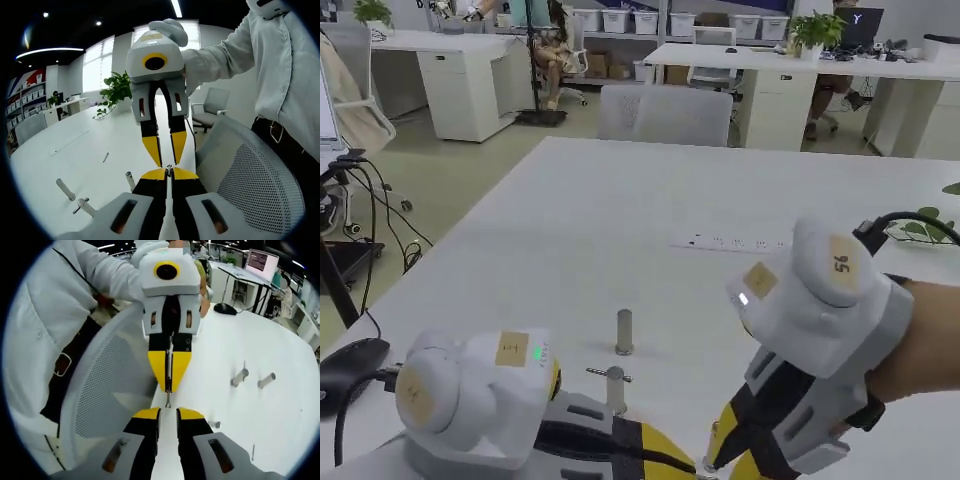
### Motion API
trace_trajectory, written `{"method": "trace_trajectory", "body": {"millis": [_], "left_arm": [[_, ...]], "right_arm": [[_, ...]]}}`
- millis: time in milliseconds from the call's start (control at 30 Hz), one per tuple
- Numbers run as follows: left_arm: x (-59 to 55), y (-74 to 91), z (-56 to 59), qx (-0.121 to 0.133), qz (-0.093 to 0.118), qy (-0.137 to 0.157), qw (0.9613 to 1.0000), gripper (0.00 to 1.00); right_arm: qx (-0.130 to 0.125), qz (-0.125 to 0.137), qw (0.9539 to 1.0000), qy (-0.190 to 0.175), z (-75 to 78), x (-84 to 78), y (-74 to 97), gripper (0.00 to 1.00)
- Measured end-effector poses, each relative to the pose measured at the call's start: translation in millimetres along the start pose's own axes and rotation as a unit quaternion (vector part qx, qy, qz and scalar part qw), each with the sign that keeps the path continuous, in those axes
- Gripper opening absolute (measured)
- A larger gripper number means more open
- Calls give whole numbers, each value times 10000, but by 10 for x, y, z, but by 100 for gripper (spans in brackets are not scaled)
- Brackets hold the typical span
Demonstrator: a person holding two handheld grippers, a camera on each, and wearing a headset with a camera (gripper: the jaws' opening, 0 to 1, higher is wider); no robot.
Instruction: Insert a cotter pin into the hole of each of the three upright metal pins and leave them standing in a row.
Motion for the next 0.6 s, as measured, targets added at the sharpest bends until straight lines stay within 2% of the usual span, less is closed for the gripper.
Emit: {"method": "trace_trajectory", "body": {"millis": [133, 367, 467, 600], "left_arm": [[6, 4, 18, -96, -32, -87, 9999, 0], [21, -9, 50, -229, -53, -208, 9995, 0], [28, -20, 57, -263, -79, -255, 9993, 0], [56, -30, 71, -327, -74, -374, 9987, 0]], "right_arm": [[418, 288, 9985, -205, -27, -1, 4, 14], [617, 487, 9964, -306, 25, -32, -11, 14], [802, 651, 9937, -429, 33, -30, -23, 14], [949, 722, 9916, -493, 44, -50, -38, 13]]}}
Point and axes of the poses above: the centre of the closed fingertips' face, and the gripper's own axes: y roughly backward along the fingers, z roughly to its right, x roughly out of its top, the point moved 9 cm from there along y, roughly backward along the fingers, and after that the axes turned 14 degrees about y, right-handed, at the moved point
